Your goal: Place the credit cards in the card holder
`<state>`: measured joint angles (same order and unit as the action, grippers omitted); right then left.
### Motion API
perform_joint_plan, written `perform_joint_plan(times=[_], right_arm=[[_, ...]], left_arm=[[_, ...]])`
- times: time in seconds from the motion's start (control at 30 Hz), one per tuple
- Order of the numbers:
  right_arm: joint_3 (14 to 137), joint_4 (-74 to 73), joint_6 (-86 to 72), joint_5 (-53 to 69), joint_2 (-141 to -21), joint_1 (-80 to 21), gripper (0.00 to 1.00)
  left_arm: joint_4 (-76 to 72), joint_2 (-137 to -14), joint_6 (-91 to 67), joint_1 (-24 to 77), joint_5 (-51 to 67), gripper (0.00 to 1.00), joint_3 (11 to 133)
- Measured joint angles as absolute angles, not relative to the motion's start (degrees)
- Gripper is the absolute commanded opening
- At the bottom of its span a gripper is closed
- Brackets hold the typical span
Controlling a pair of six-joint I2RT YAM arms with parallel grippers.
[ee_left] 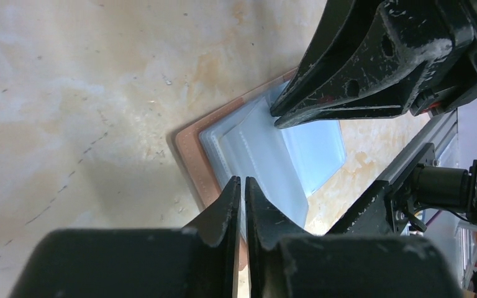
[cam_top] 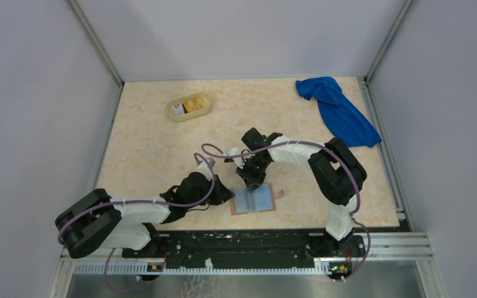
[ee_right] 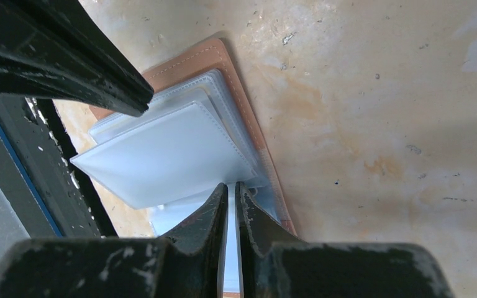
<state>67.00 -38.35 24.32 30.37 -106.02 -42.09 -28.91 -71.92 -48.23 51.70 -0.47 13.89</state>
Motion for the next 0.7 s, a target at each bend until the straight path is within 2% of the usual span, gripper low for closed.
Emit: perform_joint_plan(times=[0.23,0.33,0.43,0.5,0.6,0.7], right_arm=[[67.0,-38.4,24.4,30.8,-106.0,-42.0,0.11],[67.0,-38.5,24.4,31.2,-106.0,-41.8,0.15],[67.0,-38.8,24.5,32.2,-106.0,-41.4,0.25],[67.0,-39.2,24.5,33.1,-105.6,-40.5,0.30],[67.0,-39.6,24.4,35.3,-102.8,-37.7,0.30],[67.0,-39.3,24.4,38.2,-98.8,-32.4,0.29]], left_arm=[[-31.5,-77.4,-48.1,51.7,2.5,0.10,16.5],[-33.1,-79.1,-47.9,51.7,4.4,0.11,17.5],[-34.8,-80.1,-47.9,51.7,6.2,0.12,18.4],[-36.1,-80.7,-47.9,51.7,7.3,0.14,18.9],[-38.7,-82.6,-48.0,51.7,9.0,0.23,19.4],[-42.1,-86.6,-48.5,51.7,11.1,0.25,20.3]])
